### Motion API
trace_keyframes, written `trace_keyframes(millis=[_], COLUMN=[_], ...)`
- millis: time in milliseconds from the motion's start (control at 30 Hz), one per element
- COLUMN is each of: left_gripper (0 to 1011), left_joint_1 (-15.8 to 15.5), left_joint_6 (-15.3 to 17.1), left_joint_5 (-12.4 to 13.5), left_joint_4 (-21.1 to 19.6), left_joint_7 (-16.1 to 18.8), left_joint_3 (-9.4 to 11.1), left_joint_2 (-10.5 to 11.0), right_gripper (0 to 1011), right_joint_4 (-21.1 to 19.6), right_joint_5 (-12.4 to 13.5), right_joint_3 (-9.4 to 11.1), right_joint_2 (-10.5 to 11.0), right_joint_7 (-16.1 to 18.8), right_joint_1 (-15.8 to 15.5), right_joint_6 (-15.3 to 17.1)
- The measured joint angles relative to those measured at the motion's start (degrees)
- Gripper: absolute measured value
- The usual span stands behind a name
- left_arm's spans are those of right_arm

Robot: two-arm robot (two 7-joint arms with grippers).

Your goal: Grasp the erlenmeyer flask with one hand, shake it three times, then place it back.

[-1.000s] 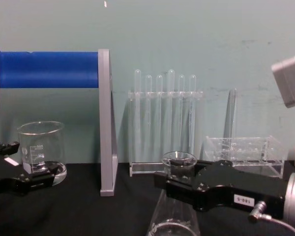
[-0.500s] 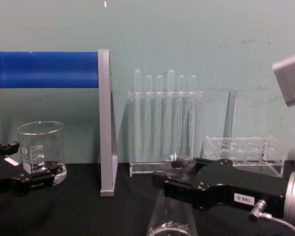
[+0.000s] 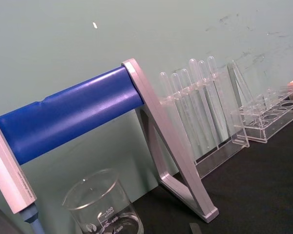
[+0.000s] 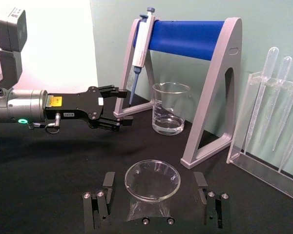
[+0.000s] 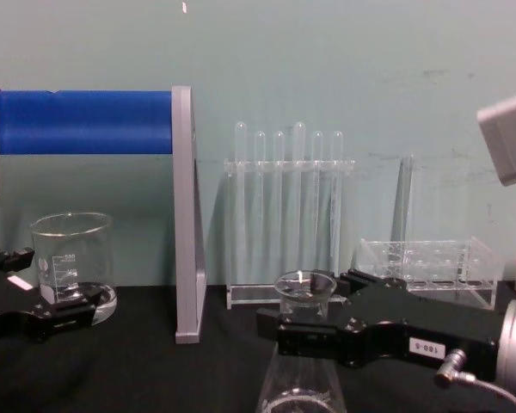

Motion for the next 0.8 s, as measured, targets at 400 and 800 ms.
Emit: trace_keyframes(millis=[400,800], left_gripper=[1001,1001], left_joint_1=[0.0,0.0], left_joint_6=[0.0,0.0], left_joint_5=[0.0,0.0], left_joint_4=[0.0,0.0], left_joint_7=[0.0,0.0], left_joint_3=[0.0,0.0], left_joint_2=[0.0,0.0], right_gripper=[1000,1000], right_joint_4=[-1.68,-9.13], right_joint_5=[2.4,8.32], right_joint_3=[1.16,4.59], right_joint_2=[2.44,12.39], right_joint_7=[2.62,7.09], right_joint_1=[-0.69,-5.63], right_joint_6=[0.6,2.81])
